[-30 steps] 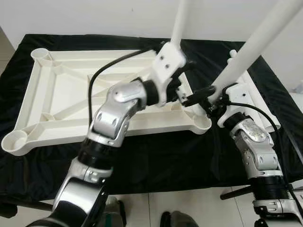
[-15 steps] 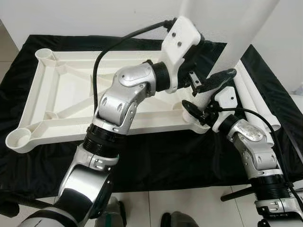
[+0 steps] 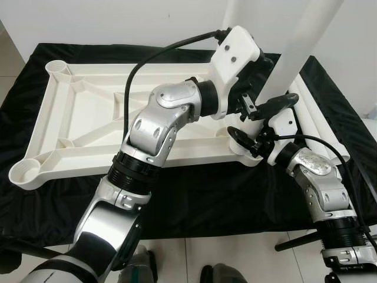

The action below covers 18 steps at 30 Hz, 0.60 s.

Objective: Building children table

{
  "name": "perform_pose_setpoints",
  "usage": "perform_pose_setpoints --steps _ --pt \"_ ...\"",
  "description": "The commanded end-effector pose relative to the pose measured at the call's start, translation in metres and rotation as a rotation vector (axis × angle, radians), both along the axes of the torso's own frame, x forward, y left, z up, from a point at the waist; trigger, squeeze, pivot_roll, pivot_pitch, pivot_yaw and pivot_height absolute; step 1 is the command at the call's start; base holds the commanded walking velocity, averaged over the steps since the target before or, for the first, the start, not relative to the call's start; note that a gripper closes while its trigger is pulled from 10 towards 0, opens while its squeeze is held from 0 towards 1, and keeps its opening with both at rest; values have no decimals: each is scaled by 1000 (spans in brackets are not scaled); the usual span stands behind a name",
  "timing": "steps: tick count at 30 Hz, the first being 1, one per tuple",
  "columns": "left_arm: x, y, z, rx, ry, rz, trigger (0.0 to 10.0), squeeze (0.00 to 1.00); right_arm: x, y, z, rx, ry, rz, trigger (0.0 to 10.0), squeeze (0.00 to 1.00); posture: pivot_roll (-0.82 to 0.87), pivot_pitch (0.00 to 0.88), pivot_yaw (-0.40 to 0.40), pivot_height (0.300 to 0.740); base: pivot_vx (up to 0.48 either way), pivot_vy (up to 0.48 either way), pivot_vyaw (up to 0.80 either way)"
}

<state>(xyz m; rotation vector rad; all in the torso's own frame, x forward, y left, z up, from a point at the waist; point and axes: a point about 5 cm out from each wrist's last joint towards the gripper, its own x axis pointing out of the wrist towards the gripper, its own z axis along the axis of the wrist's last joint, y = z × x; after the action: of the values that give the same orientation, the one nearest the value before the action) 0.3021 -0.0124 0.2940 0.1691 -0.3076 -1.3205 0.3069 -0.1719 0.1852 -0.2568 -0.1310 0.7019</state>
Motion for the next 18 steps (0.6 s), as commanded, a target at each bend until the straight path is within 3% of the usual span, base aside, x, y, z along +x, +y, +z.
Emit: perform_pose_setpoints --steps 1,12,13,15,16,18 --pt "-2 -7 2 22 0 -25 10000 0 1 1 2 -14 -3 9 10000 0 29 65 -47 740 0 0 0" --pt "2 -16 8 23 29 -28 10000 0 4 3 3 -44 -11 29 10000 0 27 71 -44 740 0 0 0" --pt "3 -17 10 18 29 -23 7647 0 4 4 4 -41 -11 32 10000 0 26 71 -44 740 0 0 0" --pt "4 -18 12 15 28 -20 7647 0 4 4 4 -40 -10 34 10000 0 26 71 -44 740 0 0 0" --pt "5 -19 14 2 26 -18 0 0 5 4 4 -41 -11 34 10000 0 25 71 -43 740 0 0 0" --pt "5 -19 16 -6 24 -18 0 0 5 4 5 -42 -11 33 10000 0 25 71 -43 740 0 0 0"
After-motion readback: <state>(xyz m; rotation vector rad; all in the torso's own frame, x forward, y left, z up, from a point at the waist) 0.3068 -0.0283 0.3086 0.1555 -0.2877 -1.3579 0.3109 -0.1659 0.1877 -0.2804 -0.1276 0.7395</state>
